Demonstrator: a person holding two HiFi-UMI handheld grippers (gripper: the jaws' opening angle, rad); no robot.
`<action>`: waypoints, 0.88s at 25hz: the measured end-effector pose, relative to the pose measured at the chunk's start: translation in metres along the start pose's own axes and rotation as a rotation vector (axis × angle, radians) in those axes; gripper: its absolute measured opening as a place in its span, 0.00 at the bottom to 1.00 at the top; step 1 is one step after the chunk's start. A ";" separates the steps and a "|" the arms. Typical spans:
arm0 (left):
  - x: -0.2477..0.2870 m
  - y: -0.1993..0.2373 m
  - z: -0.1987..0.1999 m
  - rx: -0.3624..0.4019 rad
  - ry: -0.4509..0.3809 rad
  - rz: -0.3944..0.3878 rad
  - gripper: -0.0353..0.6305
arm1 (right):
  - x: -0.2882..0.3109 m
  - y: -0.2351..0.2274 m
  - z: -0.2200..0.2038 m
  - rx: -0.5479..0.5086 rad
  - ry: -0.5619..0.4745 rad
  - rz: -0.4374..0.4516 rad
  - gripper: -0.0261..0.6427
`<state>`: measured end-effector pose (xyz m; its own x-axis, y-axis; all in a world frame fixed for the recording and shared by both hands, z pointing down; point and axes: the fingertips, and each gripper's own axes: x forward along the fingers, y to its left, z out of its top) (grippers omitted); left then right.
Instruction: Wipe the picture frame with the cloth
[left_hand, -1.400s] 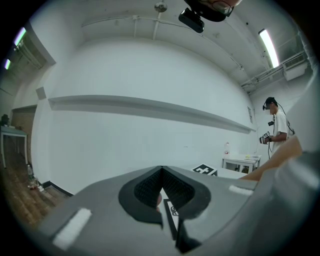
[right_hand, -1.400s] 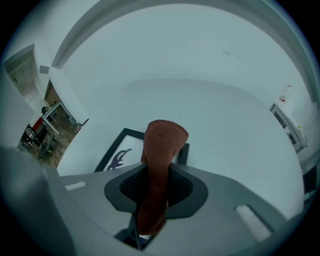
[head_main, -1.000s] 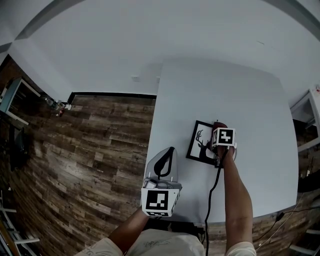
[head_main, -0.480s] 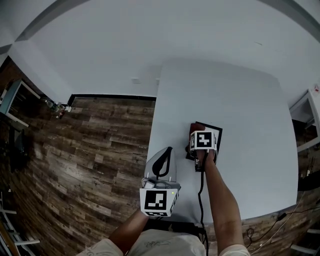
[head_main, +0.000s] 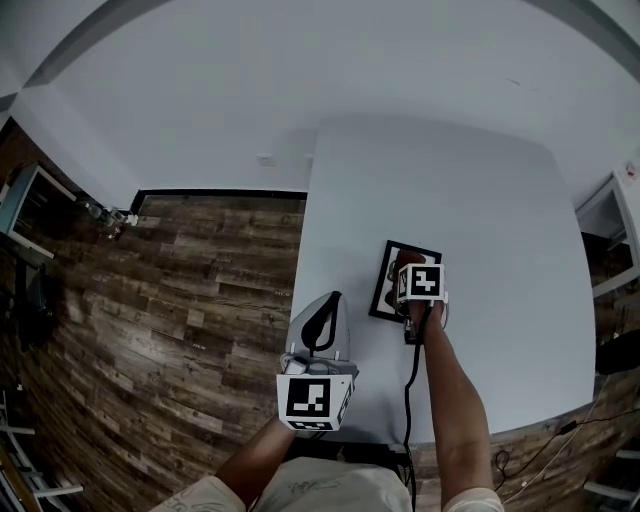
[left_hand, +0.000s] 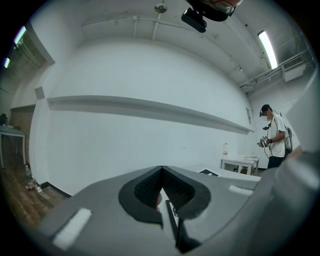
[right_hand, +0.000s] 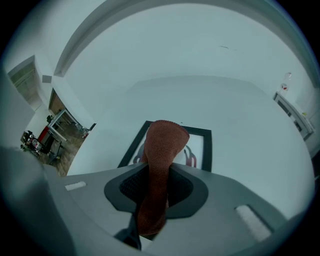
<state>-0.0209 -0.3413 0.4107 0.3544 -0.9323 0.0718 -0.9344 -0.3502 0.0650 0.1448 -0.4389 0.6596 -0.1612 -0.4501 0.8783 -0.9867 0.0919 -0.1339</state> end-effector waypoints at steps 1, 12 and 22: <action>0.001 -0.002 0.000 -0.001 0.000 -0.004 0.05 | -0.002 -0.009 -0.001 0.009 0.001 -0.013 0.20; 0.005 -0.012 0.000 -0.002 0.000 -0.028 0.05 | -0.019 -0.070 -0.015 0.083 0.006 -0.087 0.21; 0.003 -0.006 0.007 0.009 -0.014 -0.021 0.05 | -0.033 0.003 0.000 0.087 -0.075 0.056 0.20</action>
<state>-0.0144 -0.3425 0.4031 0.3731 -0.9261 0.0563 -0.9272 -0.3700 0.0577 0.1475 -0.4242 0.6302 -0.2141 -0.5117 0.8320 -0.9736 0.0432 -0.2240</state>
